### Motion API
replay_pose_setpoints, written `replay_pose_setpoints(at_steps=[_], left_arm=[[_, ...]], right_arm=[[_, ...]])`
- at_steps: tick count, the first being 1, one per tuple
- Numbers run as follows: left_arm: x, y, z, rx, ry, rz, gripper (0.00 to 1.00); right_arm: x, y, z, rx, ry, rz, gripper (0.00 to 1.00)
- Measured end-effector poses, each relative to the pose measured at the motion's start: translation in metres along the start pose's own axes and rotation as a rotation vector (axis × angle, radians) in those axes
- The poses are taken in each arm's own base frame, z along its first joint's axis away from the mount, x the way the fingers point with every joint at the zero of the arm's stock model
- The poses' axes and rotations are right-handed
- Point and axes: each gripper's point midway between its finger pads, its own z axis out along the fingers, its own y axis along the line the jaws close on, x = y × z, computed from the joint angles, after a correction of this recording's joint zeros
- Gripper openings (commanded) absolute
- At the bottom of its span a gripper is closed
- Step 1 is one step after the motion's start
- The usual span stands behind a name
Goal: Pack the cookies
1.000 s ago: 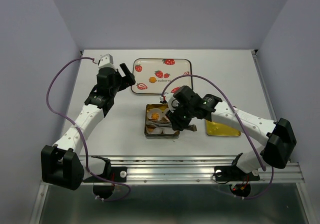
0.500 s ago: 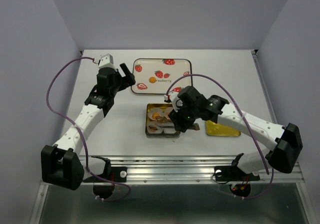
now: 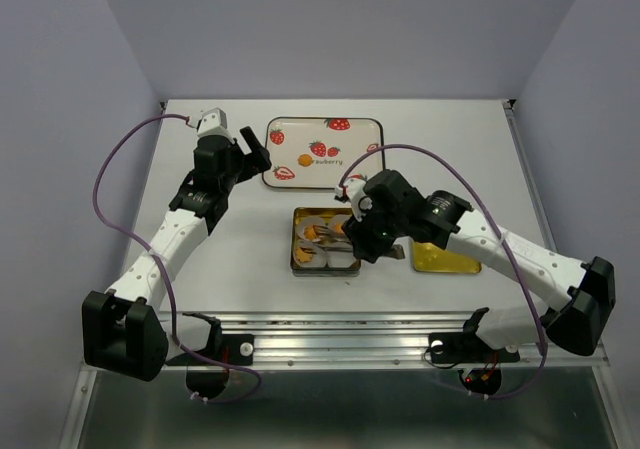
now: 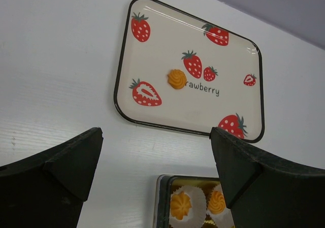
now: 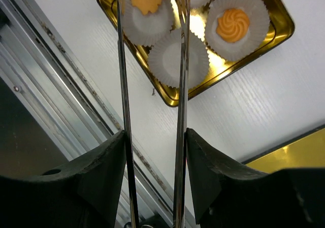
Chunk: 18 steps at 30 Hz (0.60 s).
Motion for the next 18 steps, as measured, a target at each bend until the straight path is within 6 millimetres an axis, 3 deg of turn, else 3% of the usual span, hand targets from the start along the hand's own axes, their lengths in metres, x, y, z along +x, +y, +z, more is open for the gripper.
replay_pose_setpoints(at_steps=[4,9,12,14,18], left_arm=[[0.0,0.0,0.0,0.001,0.001,0.0,0.99],[0.0,-0.001,0.0,0.001,0.001,-0.001,0.99],[0.0,0.0,0.0,-0.001,0.0,-0.001,0.99],[0.0,0.0,0.0,-0.004,0.0,0.0,0.99],[0.0,0.003,0.0,-0.02,-0.002,0.001,0.99]], right_arm=[[-0.023,-0.008,-0.013,0.067,-0.072,0.028,0.54],[-0.069,-0.04,-0.03,0.256,-0.189,0.095,0.54],[-0.101,-0.067,-0.017,0.34,-0.227,0.131,0.54],[-0.112,-0.085,0.0,0.374,-0.216,0.152,0.55],[-0.119,-0.127,0.053,0.443,-0.138,0.187,0.56]])
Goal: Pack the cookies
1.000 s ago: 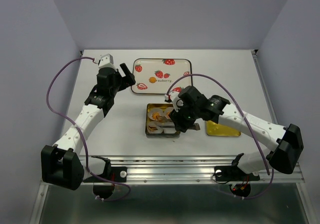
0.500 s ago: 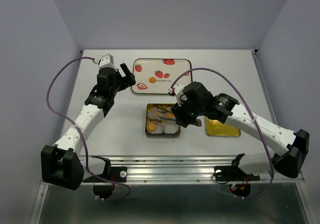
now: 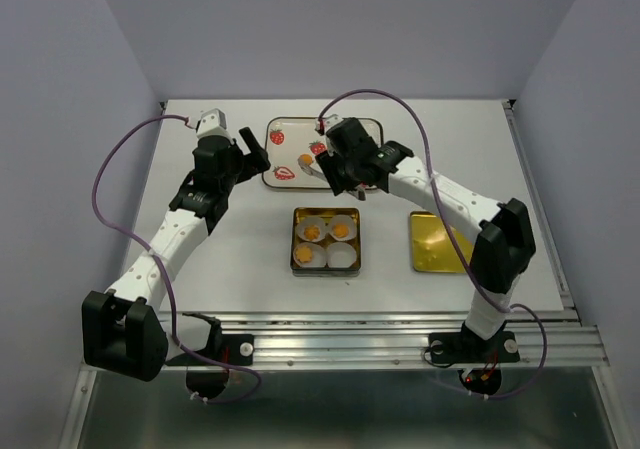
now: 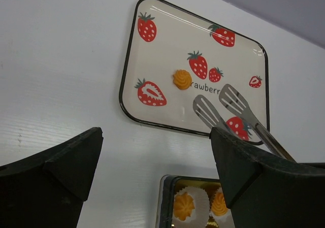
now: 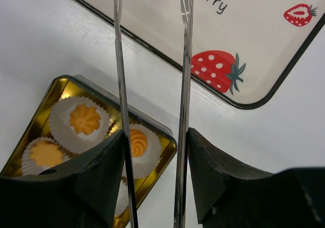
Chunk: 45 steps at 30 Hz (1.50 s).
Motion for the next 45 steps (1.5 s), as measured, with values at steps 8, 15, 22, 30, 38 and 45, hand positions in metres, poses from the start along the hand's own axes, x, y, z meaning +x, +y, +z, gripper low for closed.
replay_pose_setpoints(at_steps=[8,15,22,30,38,45], left_arm=[[0.0,0.005,0.0,-0.025,-0.004,0.002,0.99],[0.0,0.006,0.0,-0.029,-0.003,0.002,0.99],[0.001,0.007,0.0,-0.036,-0.002,0.003,0.99],[0.001,0.01,0.0,-0.049,-0.003,0.003,0.99],[0.0,0.012,0.0,-0.061,-0.011,0.004,0.99],[0.001,0.014,0.0,-0.07,-0.007,0.005,0.99]], right_arm=[[0.008,-0.005,0.056,0.051,0.078,-0.04,0.58],[-0.002,-0.005,0.069,0.053,0.068,-0.054,0.58],[0.006,-0.002,0.091,0.053,0.1,-0.08,0.58],[0.0,-0.001,0.1,0.053,0.094,-0.081,0.57],[0.001,-0.003,0.106,0.063,0.102,-0.07,0.56],[0.006,-0.004,0.111,0.078,0.119,-0.047,0.45]])
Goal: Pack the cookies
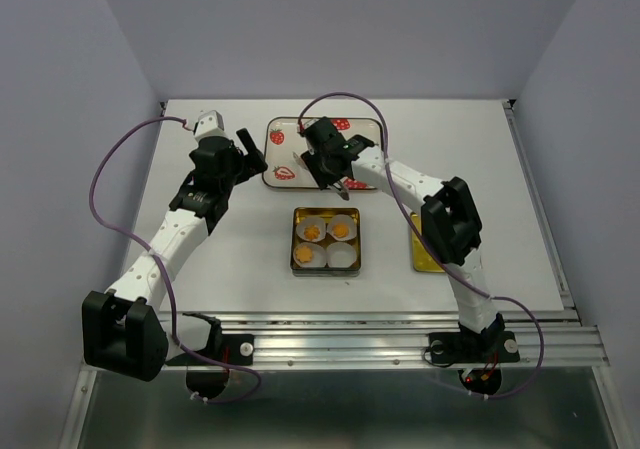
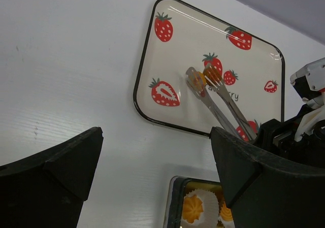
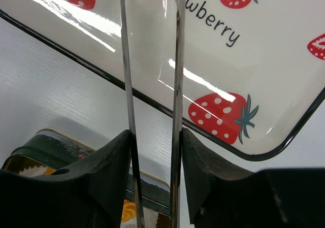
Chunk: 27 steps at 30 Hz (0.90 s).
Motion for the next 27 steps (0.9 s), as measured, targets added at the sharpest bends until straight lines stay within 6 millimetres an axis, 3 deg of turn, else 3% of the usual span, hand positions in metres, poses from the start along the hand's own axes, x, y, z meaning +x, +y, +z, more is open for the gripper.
replay_pose_setpoints(at_steps=[5,11,15,18,22,27], left_arm=[[0.002,0.002,0.0,-0.007,0.006,0.001,0.99],[0.002,0.002,0.0,-0.007,0.006,0.001,0.99],[0.002,0.001,0.0,-0.008,0.006,-0.006,0.99],[0.002,0.001,0.0,-0.006,0.007,-0.01,0.99],[0.003,-0.001,-0.001,0.004,0.012,-0.015,0.99],[0.005,-0.006,-0.001,0.024,0.021,-0.025,0.99]], right_arm=[[0.002,0.0,0.0,0.003,0.009,0.009,0.33],[0.002,0.0,-0.001,0.001,0.01,0.015,0.3],[-0.005,-0.002,-0.013,-0.003,-0.015,0.021,0.28],[-0.006,-0.006,-0.036,-0.017,-0.05,0.027,0.28],[-0.011,-0.016,-0.089,-0.042,-0.131,0.046,0.28],[0.008,-0.022,-0.137,-0.085,-0.192,0.073,0.27]])
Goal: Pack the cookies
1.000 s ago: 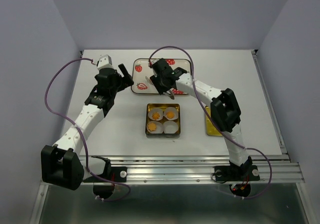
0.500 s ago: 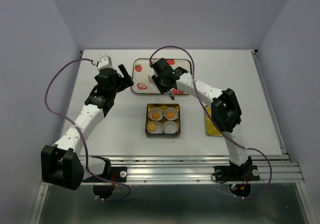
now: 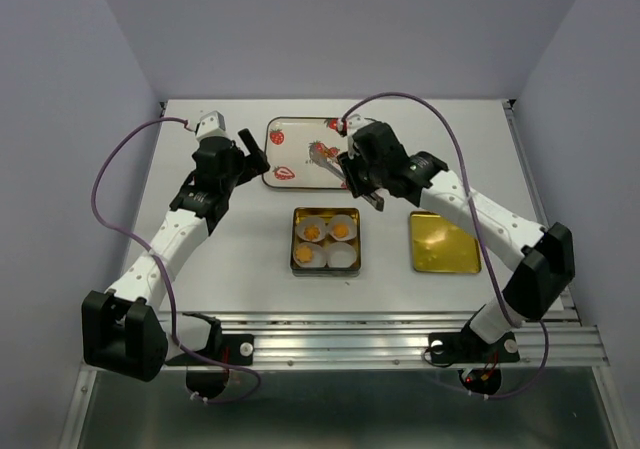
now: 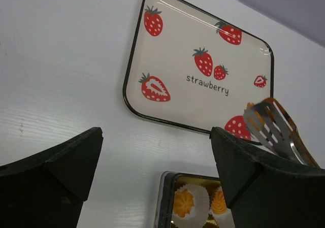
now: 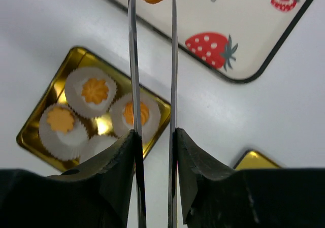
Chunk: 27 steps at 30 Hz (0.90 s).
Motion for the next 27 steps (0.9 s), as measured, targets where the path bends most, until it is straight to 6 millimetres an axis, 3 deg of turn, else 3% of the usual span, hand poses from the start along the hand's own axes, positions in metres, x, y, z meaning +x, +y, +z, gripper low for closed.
replay_pose_setpoints(at_steps=[6,11,17,23,27], left_arm=[[0.003,-0.01,-0.001,0.035,0.01,-0.003,0.99],[0.01,-0.018,-0.001,0.056,0.025,0.003,0.99],[0.012,-0.021,0.0,0.063,0.032,0.009,0.99],[0.017,-0.016,0.005,0.033,0.043,0.019,0.99],[0.018,-0.008,0.005,-0.002,0.04,0.034,0.99]], right_arm=[[0.054,0.009,-0.066,-0.123,0.048,0.04,0.27],[0.077,0.031,-0.113,-0.263,0.082,0.037,0.27],[0.104,0.047,-0.135,-0.376,0.189,0.046,0.28],[0.135,0.051,-0.14,-0.396,0.324,0.069,0.28],[0.145,0.053,-0.136,-0.394,0.383,0.073,0.28]])
